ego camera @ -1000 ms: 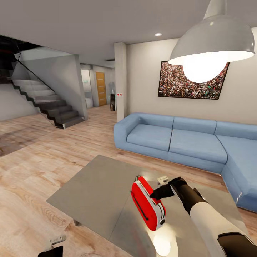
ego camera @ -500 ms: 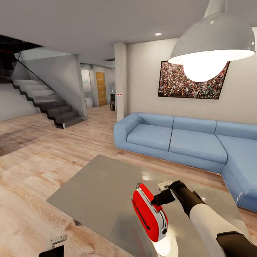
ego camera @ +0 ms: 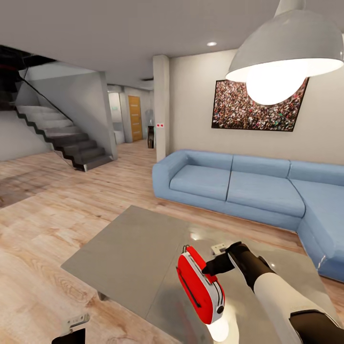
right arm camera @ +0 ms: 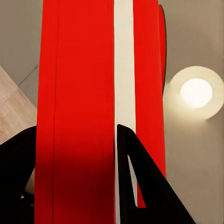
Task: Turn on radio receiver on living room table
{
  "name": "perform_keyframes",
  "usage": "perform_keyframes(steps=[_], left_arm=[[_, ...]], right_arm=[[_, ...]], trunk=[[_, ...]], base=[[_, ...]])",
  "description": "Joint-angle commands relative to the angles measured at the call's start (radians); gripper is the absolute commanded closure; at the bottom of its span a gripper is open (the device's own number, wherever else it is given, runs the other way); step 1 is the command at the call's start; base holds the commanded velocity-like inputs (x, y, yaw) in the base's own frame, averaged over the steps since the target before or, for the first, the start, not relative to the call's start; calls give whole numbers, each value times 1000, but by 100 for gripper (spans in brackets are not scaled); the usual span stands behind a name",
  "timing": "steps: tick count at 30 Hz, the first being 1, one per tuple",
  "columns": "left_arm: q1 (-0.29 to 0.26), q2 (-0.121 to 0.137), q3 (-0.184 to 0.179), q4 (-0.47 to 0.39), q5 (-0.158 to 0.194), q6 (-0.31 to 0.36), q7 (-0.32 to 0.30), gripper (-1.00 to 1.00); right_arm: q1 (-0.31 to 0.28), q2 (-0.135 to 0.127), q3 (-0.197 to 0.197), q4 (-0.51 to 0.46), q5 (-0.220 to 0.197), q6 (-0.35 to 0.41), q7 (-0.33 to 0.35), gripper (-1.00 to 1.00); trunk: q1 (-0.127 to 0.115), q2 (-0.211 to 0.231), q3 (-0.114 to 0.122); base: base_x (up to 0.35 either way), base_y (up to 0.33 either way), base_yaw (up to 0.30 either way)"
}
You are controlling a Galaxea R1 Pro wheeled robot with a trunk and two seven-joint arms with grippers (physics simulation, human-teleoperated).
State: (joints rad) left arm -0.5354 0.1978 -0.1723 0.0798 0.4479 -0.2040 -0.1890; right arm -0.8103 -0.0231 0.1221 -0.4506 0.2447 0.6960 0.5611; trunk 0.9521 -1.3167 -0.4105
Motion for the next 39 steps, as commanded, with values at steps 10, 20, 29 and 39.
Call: perform_keyframes(steps=[10,20,29,39], left_arm=[[0,0,0,0,0,-1,0,100],[0,0,0,0,0,-2,0,100],[0,-1,0,0,0,-1,0,100],[0,-1,0,0,0,-2,0,100]], right_arm=[[0,0,-2,0,-7,-2,0,100],[0,0,-2,0,-7,-3,-1,100],[0,0,-2,0,-6,-4,-1,100],[0,0,-2,1,-6,-3,-1,100]], trunk=[[19,-35,-16],[27,-49,-22],[61,-112,-50],[100,-182,-81]], base=[[0,0,0],[0,0,0],[0,0,0],[0,0,0]])
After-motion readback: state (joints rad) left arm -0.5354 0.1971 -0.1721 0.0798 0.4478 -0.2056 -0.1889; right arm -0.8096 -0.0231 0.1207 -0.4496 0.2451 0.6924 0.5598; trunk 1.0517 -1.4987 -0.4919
